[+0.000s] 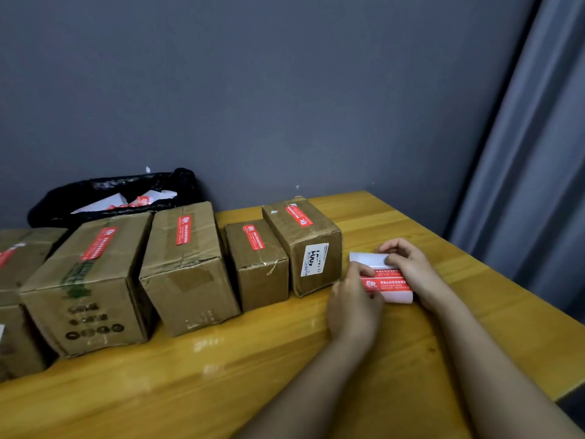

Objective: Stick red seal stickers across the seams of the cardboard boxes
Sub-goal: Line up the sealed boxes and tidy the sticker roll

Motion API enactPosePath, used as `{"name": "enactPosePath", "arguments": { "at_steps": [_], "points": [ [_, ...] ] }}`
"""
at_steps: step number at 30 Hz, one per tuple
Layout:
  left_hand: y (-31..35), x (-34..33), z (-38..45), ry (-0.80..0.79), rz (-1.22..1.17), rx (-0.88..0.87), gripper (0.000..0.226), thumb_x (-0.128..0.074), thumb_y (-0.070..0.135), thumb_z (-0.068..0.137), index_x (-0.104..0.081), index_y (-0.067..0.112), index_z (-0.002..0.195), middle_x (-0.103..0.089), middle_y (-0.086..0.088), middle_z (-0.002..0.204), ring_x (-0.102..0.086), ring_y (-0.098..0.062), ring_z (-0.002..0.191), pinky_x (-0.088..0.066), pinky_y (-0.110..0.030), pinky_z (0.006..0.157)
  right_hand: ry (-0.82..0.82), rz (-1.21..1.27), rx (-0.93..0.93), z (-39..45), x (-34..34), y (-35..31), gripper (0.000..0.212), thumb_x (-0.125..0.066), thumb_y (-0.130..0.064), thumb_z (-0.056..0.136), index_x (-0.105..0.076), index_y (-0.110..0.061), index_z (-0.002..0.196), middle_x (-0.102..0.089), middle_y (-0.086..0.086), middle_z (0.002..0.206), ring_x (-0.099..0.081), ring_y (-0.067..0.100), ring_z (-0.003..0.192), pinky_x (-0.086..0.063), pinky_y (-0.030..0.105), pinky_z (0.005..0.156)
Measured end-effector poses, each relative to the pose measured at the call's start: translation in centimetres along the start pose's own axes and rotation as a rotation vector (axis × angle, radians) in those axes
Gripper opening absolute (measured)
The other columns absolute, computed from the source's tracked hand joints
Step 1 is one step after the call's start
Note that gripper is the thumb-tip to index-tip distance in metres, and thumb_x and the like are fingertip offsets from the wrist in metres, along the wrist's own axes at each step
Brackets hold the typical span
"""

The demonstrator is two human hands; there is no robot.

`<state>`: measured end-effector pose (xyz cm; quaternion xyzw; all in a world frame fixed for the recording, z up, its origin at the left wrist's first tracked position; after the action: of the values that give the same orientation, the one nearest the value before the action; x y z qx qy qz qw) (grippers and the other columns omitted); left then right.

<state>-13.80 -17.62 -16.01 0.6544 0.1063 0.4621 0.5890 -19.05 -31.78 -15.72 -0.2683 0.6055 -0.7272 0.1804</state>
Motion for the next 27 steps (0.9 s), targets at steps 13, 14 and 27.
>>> {"name": "enactPosePath", "arguments": {
  "at_steps": [13,14,27],
  "points": [
    [-0.7,-0.1,0.0,0.117,0.052,-0.165,0.023,-0.064,0.019,0.082,-0.048,0.025,0.097,-0.056,0.004,0.106,-0.054,-0.018,0.101,-0.041,-0.030,0.081,0.111,0.123,0.140,0.8,-0.7,0.2,0.039,-0.036,0.019,0.086,-0.059,-0.012,0.091,-0.063,0.007,0.095,-0.060,0.017,0.079,-0.048,0.018,0.056],
    [-0.8,-0.1,-0.1,0.119,0.053,-0.184,0.024,-0.065,0.019,0.082,-0.046,0.026,0.095,-0.055,0.003,0.104,-0.053,-0.018,0.101,-0.040,-0.029,0.082,0.122,0.124,0.154,0.9,-0.7,0.3,0.040,-0.036,0.019,0.086,-0.059,-0.013,0.091,-0.062,0.007,0.096,-0.060,0.017,0.083,-0.049,0.016,0.057],
    [-1.3,1.1,-1.3,0.198,-0.082,-0.235,0.011,-0.057,0.020,0.083,-0.046,0.022,0.087,-0.049,0.005,0.092,-0.053,-0.017,0.085,-0.046,-0.035,0.077,0.296,0.157,0.205,0.5,0.2,0.8,0.032,-0.037,0.002,0.095,-0.060,-0.018,0.087,-0.064,0.011,0.101,-0.060,0.024,0.099,-0.046,0.029,0.090]
  ]
}}
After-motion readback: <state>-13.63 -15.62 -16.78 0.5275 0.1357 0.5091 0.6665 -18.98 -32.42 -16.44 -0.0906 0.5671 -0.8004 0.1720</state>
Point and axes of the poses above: each hand's wrist, its own z-axis towards the middle knuckle, its own x-axis out of the back of the hand, y = z × x, the point moved 2 cm from there along z, towards the middle knuckle
